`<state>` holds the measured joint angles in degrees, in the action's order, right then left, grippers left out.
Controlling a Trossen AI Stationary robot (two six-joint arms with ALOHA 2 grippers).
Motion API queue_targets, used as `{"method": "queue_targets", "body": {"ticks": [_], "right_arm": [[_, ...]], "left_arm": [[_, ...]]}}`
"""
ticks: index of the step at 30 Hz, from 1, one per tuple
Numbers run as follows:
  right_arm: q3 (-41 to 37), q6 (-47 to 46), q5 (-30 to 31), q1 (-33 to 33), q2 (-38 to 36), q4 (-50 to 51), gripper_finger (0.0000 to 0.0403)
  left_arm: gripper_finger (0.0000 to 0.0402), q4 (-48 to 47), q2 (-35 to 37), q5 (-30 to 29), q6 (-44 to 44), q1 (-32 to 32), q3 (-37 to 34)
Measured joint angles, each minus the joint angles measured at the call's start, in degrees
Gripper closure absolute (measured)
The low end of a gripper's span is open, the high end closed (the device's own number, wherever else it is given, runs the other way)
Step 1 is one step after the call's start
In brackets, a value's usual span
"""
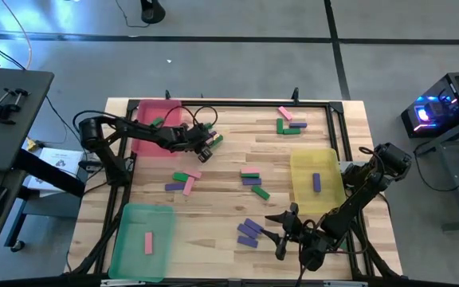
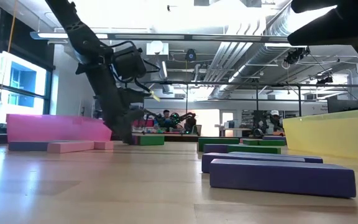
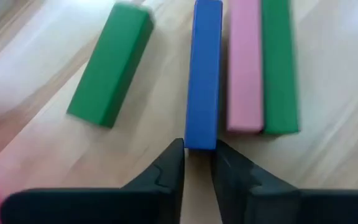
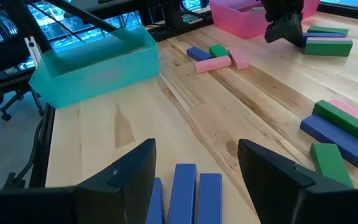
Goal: Sort blocks
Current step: Put the blue block into the yellow bin
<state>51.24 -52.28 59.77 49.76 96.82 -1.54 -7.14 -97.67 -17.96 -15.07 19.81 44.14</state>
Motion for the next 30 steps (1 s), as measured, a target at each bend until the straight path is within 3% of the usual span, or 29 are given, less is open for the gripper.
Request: {"method": "queue_targets", "body": {"ticks": [5, 21, 25, 30], "right_arm": [[0.00, 0.05, 0.05, 0.18, 0.00, -0.01, 0.0190], [0.00, -0.36, 11.56, 7.28, -3.52, 2.45, 0.0190], [0.00, -0.30, 11.08, 7.27, -5.29, 4.14, 0.0190], [0.02, -0.23, 10.79, 7.26, -6.56, 5.25, 0.0190]], "left_arm": [[0.0399, 2.39, 0.02, 0.03, 1.00, -1.15, 0.29], [0.0401, 3.74, 6.01, -3.69, 5.57, -9.24, 6.43], [0.0401, 14.10, 3.77, -3.04, 7.82, -9.71, 8.49], [0.0401, 14.46, -3.00, -2.00, 7.66, -6.20, 17.92]]}}
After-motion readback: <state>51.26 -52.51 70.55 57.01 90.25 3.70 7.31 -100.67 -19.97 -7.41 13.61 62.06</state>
